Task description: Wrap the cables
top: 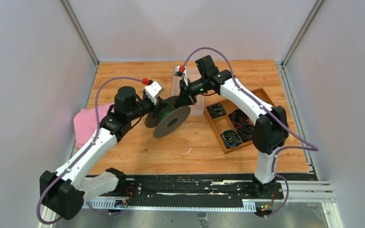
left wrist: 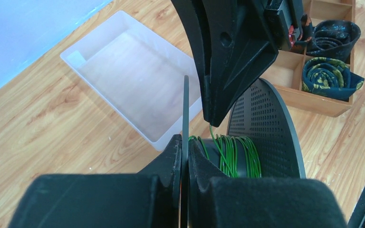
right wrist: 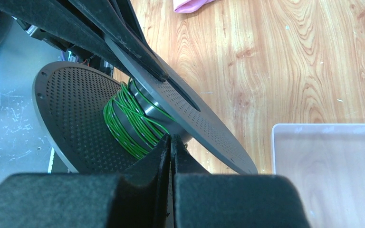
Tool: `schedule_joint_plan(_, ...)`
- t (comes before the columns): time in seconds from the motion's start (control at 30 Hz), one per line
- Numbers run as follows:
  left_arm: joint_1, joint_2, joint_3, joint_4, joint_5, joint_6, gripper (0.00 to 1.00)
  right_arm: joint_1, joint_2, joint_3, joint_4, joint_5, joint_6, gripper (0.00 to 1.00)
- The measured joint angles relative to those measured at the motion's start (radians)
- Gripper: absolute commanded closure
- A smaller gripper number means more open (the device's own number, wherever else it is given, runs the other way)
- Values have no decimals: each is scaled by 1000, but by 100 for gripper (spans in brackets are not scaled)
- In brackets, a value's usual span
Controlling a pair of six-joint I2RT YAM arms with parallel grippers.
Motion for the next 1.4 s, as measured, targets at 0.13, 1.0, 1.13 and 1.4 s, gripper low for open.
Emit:
schedule_joint_plan(0.13, 3, 0, 0, 0, 7, -12, 100, -3, 2, -2, 0, 0, -8, 99)
schedule_joint_plan(1.0, 29, 0, 0, -23, 33, -93, 100, -3, 64, -34, 1, 28, -2, 99)
schedule_joint_plan(1.13, 30, 0, 0, -22, 28, -93, 100, -4, 64, -34, 2, 46, 2, 97)
schedule_joint_plan(1.4, 34, 0, -8, 20, -84, -116, 100, -58, 68, 60, -6, 150, 97, 74)
